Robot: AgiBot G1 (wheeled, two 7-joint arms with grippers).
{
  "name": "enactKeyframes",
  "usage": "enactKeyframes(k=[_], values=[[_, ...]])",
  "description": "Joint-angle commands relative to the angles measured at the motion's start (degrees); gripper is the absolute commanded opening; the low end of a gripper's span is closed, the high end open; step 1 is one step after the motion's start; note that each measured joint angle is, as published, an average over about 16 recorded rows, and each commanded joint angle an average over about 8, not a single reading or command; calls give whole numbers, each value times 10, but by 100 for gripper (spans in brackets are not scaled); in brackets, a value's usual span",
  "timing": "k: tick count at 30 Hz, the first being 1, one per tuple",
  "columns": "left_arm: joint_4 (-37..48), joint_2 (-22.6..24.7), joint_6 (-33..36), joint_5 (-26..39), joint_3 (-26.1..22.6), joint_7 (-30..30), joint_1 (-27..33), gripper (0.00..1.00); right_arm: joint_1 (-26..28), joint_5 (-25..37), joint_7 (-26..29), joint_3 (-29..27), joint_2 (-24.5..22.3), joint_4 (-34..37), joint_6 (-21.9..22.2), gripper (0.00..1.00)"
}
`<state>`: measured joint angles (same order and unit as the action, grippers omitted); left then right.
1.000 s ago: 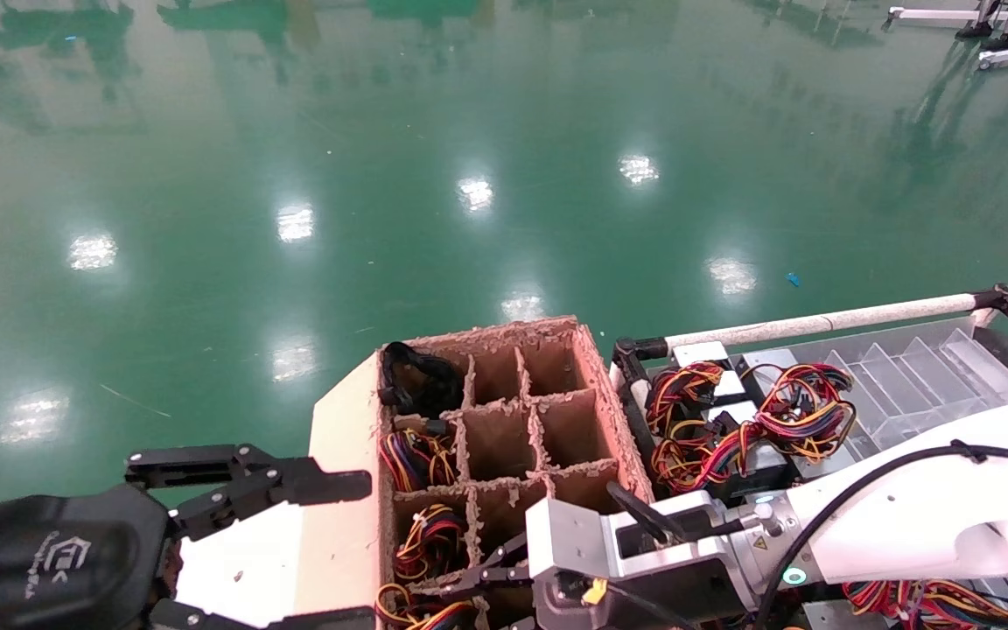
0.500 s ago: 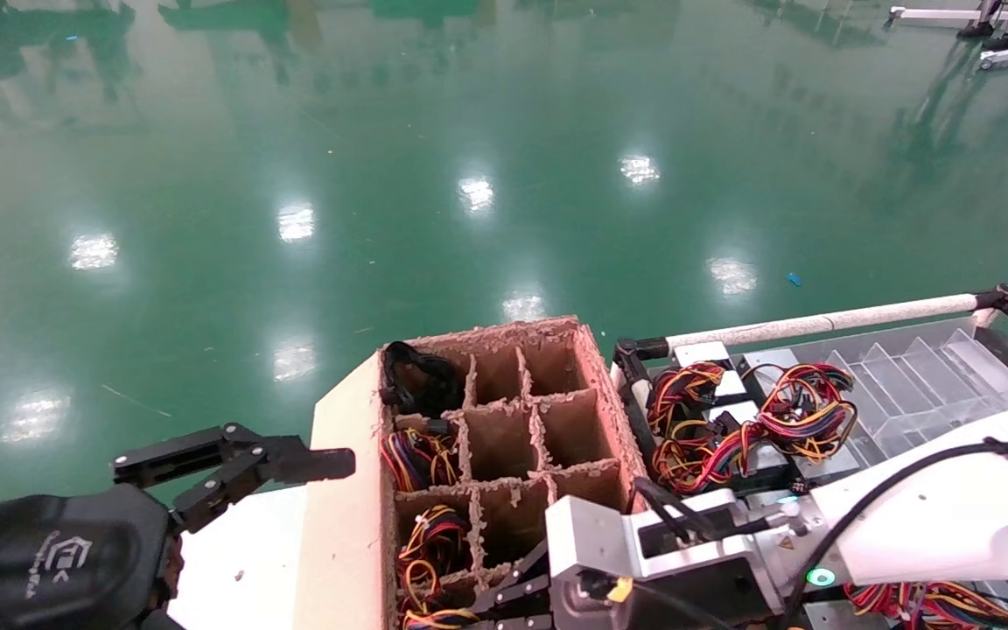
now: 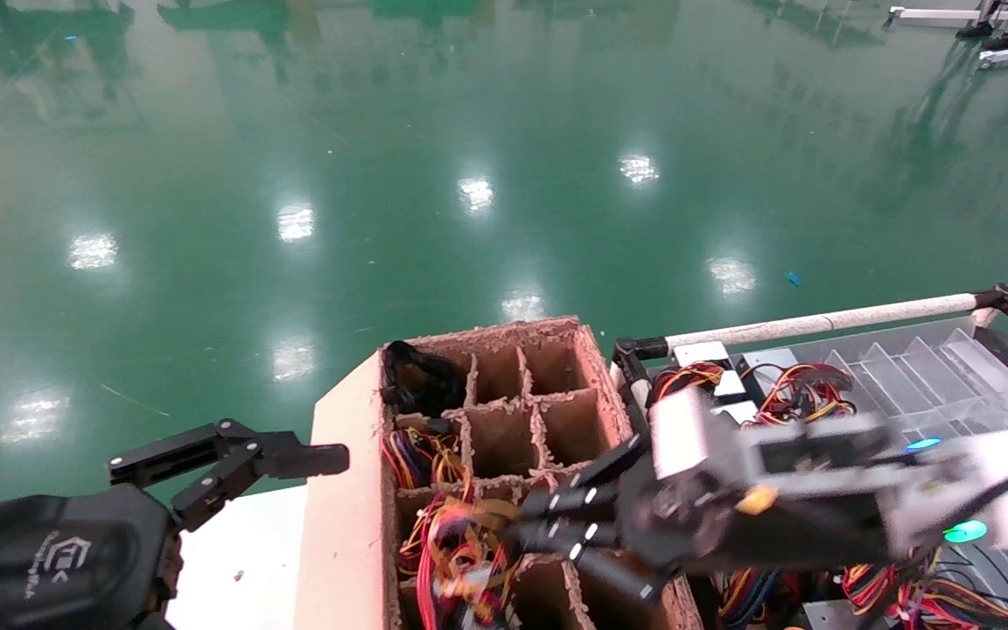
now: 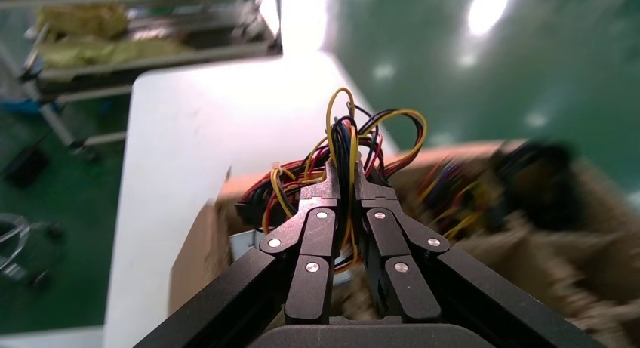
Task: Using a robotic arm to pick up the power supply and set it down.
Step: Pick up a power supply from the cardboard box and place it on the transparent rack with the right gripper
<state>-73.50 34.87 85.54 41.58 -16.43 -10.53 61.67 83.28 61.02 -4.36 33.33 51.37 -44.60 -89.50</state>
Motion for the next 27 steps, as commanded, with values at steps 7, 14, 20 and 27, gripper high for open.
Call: enactKeyframes(k=[7,14,20,27], values=[[0,0,0,0,0,0,0,94,1,-72,15,-42,-54,-35,10,0],[0,0,0,0,-1,0,0,97,27,-106,-2,-74,-78,-15,17,0],[0,0,0,-1,-1,0,0,98,85,-108,-30,-93,-97,35,20,0],[0,0,0,-1,-1,1,0,98,173,-61,-102,-94,-121,120,29,0]])
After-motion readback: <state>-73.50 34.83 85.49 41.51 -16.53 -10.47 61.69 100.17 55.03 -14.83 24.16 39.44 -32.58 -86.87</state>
